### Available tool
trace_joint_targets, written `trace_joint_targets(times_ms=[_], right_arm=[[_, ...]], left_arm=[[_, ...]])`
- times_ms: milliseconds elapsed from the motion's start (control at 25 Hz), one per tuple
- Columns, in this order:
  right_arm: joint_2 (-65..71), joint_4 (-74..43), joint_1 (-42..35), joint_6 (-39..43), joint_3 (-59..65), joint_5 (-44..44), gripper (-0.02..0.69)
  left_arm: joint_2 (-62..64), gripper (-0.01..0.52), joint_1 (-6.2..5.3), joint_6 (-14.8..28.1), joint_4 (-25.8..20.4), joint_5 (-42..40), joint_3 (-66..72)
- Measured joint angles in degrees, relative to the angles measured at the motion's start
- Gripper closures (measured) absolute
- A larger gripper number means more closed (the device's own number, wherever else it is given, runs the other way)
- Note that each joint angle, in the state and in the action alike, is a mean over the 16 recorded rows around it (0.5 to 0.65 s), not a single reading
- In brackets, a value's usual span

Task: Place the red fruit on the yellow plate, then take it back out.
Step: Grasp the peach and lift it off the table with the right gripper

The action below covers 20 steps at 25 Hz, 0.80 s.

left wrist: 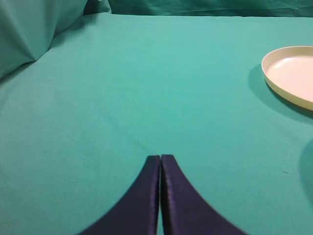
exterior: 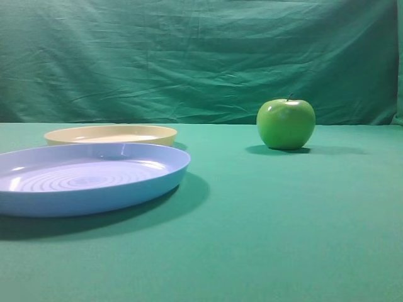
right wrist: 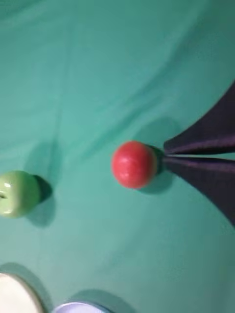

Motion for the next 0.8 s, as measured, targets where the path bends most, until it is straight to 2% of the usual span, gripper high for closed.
trace_joint_targets(times_ms=[240, 520, 680, 800], right_arm=[[7.9, 0.6, 1.5, 1.1, -3.2, 8.9, 0.665], [15.9, -1.4, 6.2, 2.6, -3.4, 10.0, 0.651], [20.1, -3.0, 9.1, 3.1, -3.4, 8.0, 0.585], [22.9, -4.2, 10.7, 3.5, -3.4, 5.6, 0.492]], left_arm=[[0.0, 0.514, 0.00, 0.0, 0.0, 0.0, 0.0], [0.0, 0.514, 0.00, 0.0, 0.0, 0.0, 0.0], [0.0, 0.514, 0.00, 0.0, 0.0, 0.0, 0.0], [0.0, 0.514, 0.00, 0.0, 0.0, 0.0, 0.0]])
